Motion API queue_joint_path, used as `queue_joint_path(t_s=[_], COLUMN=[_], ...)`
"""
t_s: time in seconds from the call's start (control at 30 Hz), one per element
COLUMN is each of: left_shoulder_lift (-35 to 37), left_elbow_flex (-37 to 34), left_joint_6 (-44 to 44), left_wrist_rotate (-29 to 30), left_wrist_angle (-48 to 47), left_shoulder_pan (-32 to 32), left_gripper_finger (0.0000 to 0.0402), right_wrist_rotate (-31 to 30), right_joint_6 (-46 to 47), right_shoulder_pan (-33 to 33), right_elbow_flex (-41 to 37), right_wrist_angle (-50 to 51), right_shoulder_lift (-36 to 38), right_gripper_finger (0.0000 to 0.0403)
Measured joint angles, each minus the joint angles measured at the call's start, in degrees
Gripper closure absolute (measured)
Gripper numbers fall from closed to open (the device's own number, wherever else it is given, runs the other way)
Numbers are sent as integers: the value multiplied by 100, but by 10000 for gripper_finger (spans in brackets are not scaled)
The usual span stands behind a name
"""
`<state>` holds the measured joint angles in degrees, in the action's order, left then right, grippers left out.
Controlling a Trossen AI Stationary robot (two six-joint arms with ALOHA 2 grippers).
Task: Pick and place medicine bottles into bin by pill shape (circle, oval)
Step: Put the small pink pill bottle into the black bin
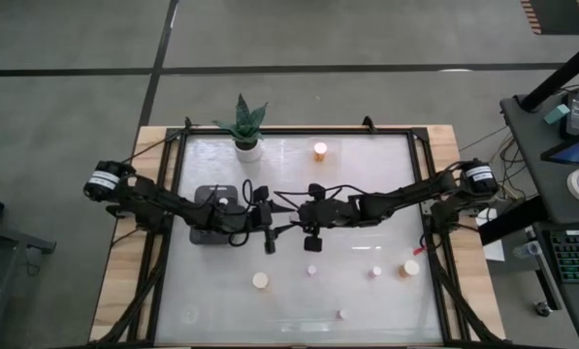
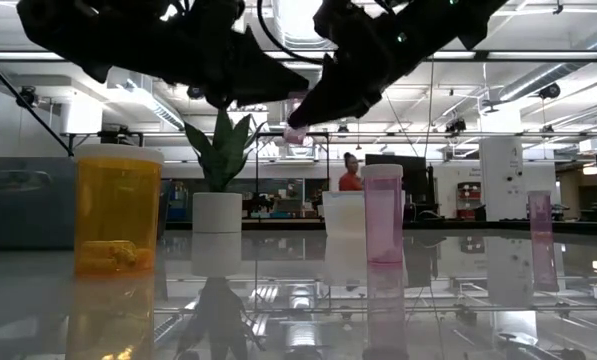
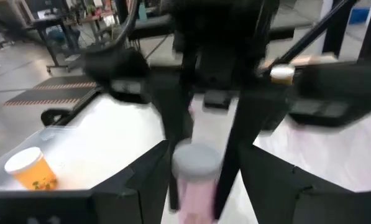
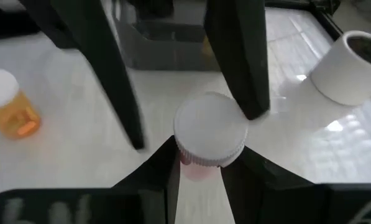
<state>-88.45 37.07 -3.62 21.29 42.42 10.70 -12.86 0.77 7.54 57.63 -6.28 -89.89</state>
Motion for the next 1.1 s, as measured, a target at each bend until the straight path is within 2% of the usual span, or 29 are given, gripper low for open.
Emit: queue_joint_path(t_s=[0.43, 0.8, 1.1], left_shoulder_lift=[-8, -8, -8], left_elbow_flex=[-14, -14, -14], left_joint_6=[-122, -124, -120], left_wrist_rotate=[-4, 3, 2], left_wrist_angle=[37, 37, 51], left_shoulder_pan=[-24, -24, -24], left_gripper_finger=[233, 325, 318], right_wrist_rotate=[-2, 1, -4], right_joint_6=[145, 180, 173], right_shoulder_pan=[8, 8, 8], right_elbow_flex=[13, 13, 13], right_wrist_angle=[39, 39, 37], right_shoulder_lift=[13, 15, 15], right_gripper_finger=[309, 309, 301])
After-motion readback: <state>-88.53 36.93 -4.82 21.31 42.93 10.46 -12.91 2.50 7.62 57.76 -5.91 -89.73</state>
